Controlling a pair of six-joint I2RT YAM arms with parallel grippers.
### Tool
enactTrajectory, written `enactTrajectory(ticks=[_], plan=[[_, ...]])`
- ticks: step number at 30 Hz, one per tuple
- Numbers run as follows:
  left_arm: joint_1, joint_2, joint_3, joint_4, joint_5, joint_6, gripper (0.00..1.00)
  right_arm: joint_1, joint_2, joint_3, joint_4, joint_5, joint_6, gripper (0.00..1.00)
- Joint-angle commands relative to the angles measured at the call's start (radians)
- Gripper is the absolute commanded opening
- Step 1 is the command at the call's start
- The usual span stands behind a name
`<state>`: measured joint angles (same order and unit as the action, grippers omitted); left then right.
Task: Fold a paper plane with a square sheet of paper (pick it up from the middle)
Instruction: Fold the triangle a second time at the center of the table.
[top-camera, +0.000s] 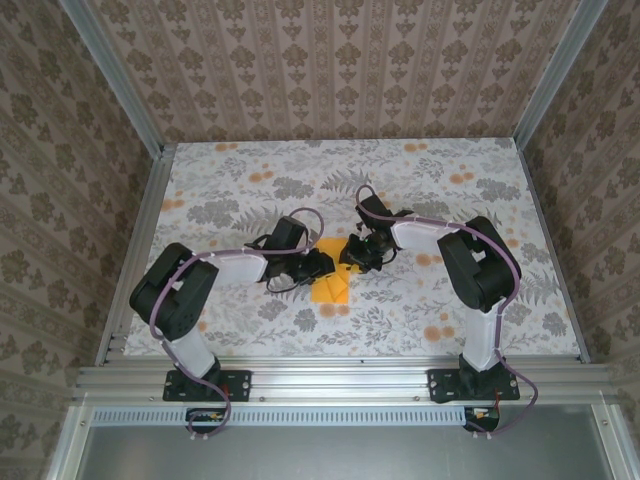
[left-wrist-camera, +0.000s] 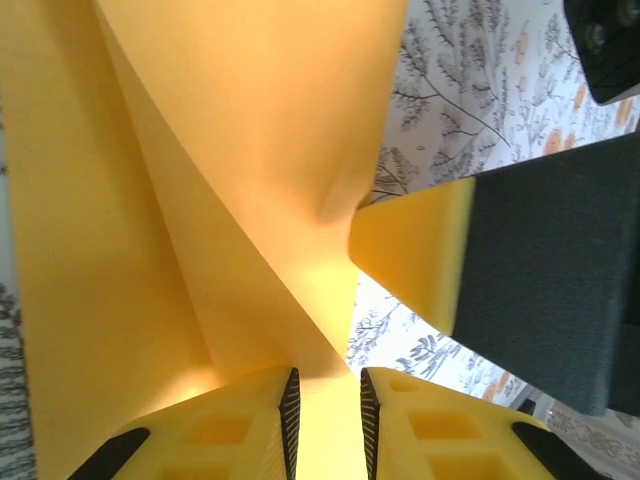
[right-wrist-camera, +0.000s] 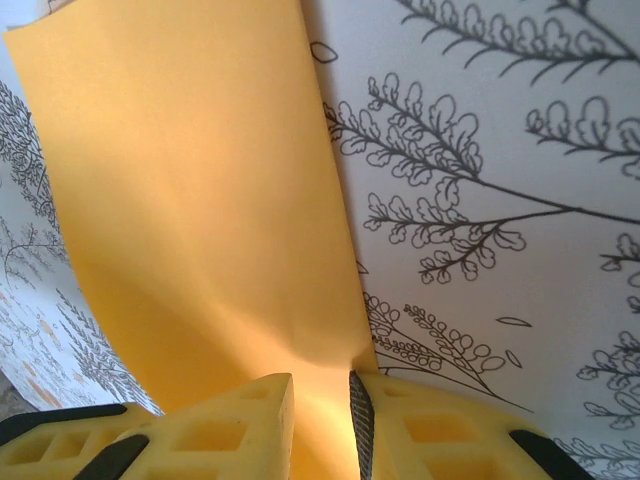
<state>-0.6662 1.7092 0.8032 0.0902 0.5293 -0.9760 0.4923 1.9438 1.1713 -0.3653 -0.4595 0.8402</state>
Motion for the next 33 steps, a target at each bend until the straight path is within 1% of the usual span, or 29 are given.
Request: enactTrajectory(ticks=[1,7,13,16,22,28,31,33], plan=[[-0.002,-0.008,-0.012,-0.029,-0.031,0.004,0.26,0.004,0.017,-0.025,-0.042,0.033,-0.013,0.26],[-0.001,0.000,0.005,-0.039,-0.037,-0.003,0.26,0.004,-0.017,-0.015,-0.023,0.020,-0.050,0.27],[-0.001,-0.001,0.014,-0.056,-0.057,-0.019,0.26,0.003,-0.105,-0.026,0.030,-0.034,-0.107,0.29],[-0.002,0.002,0.012,-0.055,-0.063,-0.028,0.26,0.003,-0.144,-0.054,0.038,-0.069,-0.142,0.32],[-0.002,0.006,0.013,-0.047,-0.060,-0.034,0.26,0.009,-0.225,-0.149,0.050,-0.138,-0.194,0.41],[-0.002,0.004,0.015,-0.048,-0.061,-0.033,0.26,0.046,-0.215,-0.167,0.022,-0.157,-0.223,0.42],[-0.002,0.004,0.016,-0.050,-0.060,-0.034,0.26,0.055,-0.189,-0.155,0.027,-0.157,-0.219,0.42],[-0.002,0.004,0.017,-0.049,-0.060,-0.033,0.26,0.057,-0.179,-0.150,0.034,-0.155,-0.213,0.39]])
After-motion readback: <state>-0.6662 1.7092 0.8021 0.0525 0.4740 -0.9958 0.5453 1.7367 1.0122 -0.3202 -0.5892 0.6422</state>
